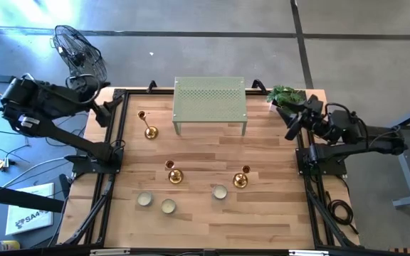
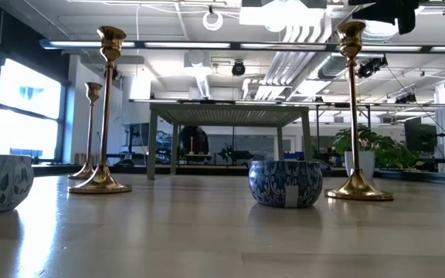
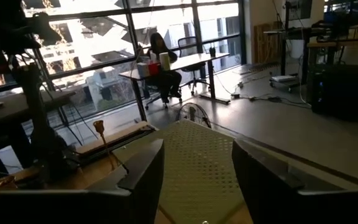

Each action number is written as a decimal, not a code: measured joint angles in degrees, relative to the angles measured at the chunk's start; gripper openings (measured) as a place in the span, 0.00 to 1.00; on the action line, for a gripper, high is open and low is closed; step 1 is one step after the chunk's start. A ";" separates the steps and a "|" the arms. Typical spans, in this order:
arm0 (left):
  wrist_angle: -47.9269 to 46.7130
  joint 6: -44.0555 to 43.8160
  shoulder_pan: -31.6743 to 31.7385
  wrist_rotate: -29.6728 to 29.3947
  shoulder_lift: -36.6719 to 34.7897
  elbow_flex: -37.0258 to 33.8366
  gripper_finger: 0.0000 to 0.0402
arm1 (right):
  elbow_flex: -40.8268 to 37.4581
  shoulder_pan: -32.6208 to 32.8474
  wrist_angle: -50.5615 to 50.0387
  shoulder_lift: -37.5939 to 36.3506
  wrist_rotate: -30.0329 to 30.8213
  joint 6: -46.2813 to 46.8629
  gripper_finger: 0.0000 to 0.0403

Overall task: Pick & Place candle stick holders
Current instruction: Put the top gold candle holder on the shelf

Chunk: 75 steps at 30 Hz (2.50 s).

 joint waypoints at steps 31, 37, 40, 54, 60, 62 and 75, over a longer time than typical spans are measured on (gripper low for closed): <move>-1.22 -20.89 17.32 6.77 3.63 -9.98 0.83 | -0.02 0.00 -2.81 3.60 0.77 4.14 0.45; -1.25 -6.43 35.95 22.59 5.30 -9.97 0.83 | -0.04 0.00 -2.83 3.67 -0.09 4.23 0.45; -1.25 2.26 43.46 33.67 6.88 -9.97 0.83 | -0.04 0.00 -2.83 3.68 -0.69 4.50 0.45; -1.18 11.55 52.11 47.19 20.14 -9.94 0.83 | -0.05 0.00 -3.26 4.07 -3.31 6.04 0.45; -0.93 9.81 52.11 51.02 22.49 -10.39 0.83 | -0.07 0.00 -3.99 4.14 -3.39 6.93 0.45; -1.20 7.77 51.74 50.72 21.70 -12.02 0.83 | -0.07 0.00 -4.23 4.14 -3.57 7.03 0.45; -1.24 5.31 50.58 47.27 18.67 -22.27 0.83 | -0.07 0.00 -4.23 4.16 -4.17 2.84 0.45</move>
